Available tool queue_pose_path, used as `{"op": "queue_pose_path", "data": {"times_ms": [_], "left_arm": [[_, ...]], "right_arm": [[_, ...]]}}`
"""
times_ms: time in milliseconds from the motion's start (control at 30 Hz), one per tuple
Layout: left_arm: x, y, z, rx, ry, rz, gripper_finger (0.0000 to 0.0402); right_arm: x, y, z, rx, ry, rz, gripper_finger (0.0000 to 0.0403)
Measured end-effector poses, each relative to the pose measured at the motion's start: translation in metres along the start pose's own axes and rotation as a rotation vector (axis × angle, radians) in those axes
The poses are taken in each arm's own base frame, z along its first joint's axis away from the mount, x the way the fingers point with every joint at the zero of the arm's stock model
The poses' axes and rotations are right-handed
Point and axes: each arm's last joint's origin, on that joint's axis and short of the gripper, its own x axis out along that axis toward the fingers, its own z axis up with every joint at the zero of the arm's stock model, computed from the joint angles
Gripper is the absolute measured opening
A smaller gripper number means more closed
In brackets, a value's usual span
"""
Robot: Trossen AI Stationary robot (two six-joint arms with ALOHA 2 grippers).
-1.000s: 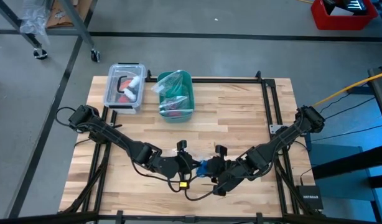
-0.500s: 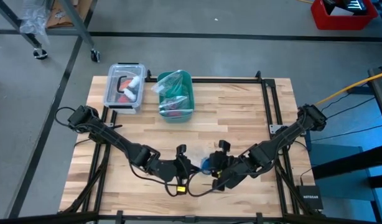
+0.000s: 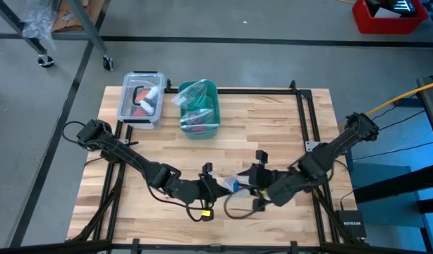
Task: Roll bandage
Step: Put the blue bandage into the transparent zip bag, then close the transparent zip bag
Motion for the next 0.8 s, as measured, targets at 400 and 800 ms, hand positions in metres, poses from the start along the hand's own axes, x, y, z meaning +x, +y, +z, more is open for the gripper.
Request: {"op": "queue_pose_path", "data": {"times_ms": [400,800], "left_arm": [[0.002,0.003,0.004,-0.046,-0.027,0.004,0.0000],[0.002,0.003,0.004,-0.134,-0.028,0.003,0.0000]], "right_arm": [[-0.025,0.019,-0.007,-0.185,-0.016,0.121,0.0140],[-0.007,0.032,-0.017,-0.385,0.060,0.210,0.0140]]}}
